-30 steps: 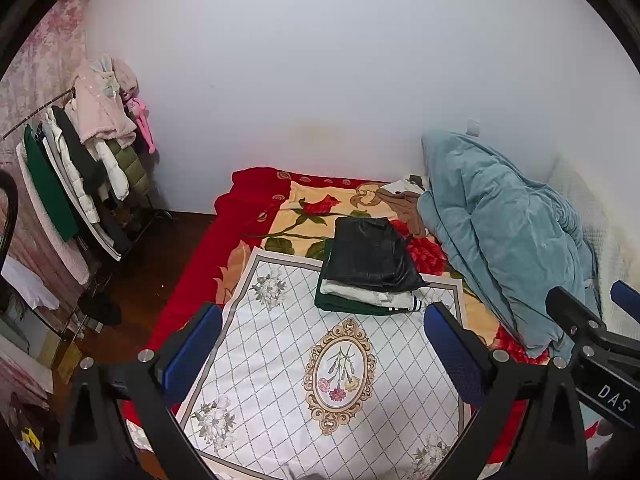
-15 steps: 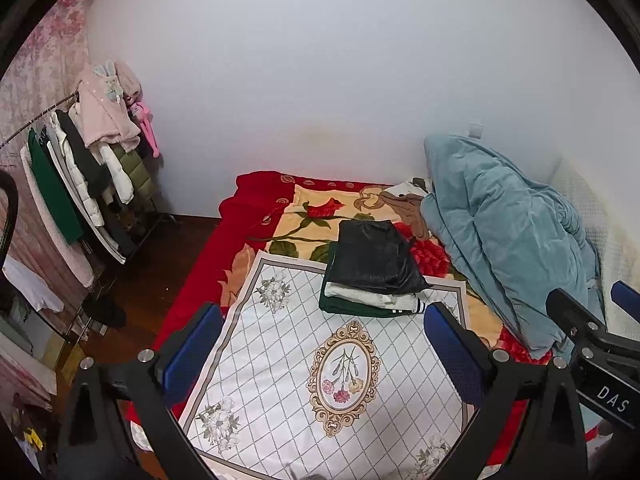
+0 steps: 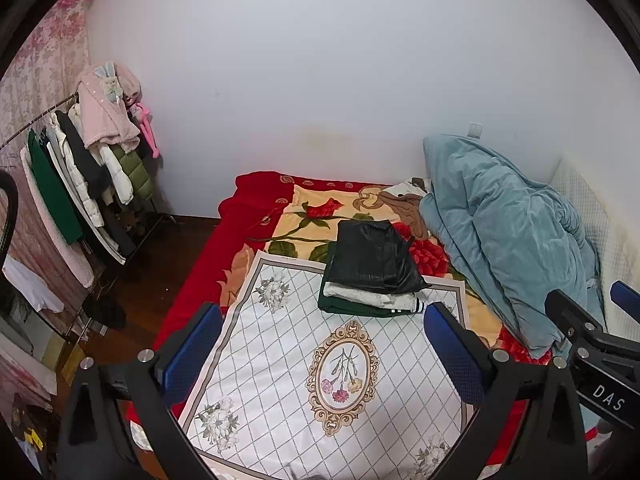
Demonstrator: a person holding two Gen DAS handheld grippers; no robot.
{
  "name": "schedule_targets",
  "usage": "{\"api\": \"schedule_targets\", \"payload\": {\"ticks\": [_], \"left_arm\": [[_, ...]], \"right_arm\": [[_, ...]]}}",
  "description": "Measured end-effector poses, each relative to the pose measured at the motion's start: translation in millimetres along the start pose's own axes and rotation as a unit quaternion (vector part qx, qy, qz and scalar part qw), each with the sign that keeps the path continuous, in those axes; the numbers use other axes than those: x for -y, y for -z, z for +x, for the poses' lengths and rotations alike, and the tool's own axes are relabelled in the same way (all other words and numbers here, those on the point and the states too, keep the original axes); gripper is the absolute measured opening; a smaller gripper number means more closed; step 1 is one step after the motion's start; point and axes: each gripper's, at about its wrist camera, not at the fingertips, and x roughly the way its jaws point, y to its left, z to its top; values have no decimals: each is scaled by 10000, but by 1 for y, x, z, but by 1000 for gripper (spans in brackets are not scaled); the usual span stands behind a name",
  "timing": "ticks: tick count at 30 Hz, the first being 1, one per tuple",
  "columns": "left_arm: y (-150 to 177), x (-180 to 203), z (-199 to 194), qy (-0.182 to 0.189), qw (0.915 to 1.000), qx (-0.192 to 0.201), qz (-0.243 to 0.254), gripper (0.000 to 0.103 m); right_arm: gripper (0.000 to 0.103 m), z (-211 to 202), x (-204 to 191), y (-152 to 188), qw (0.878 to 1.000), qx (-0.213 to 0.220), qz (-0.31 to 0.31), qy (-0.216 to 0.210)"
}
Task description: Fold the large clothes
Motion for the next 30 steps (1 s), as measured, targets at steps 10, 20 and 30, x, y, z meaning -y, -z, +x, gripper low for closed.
{"api": "schedule_targets", "payload": {"ticks": [10,20,30], "left_arm": [[1,0,-1,-3,10000,14,-8,103],[2,1,-3,-9,10000,8,-28,103],[2,3,-4,-20,10000,14,-20,103]], "right_arm": [[103,-2,2,4,10000,-9,-2,13],[103,-3,2,6,10000,-7,-30,50],[103,-7,4,10,10000,-3,-11,64]]}}
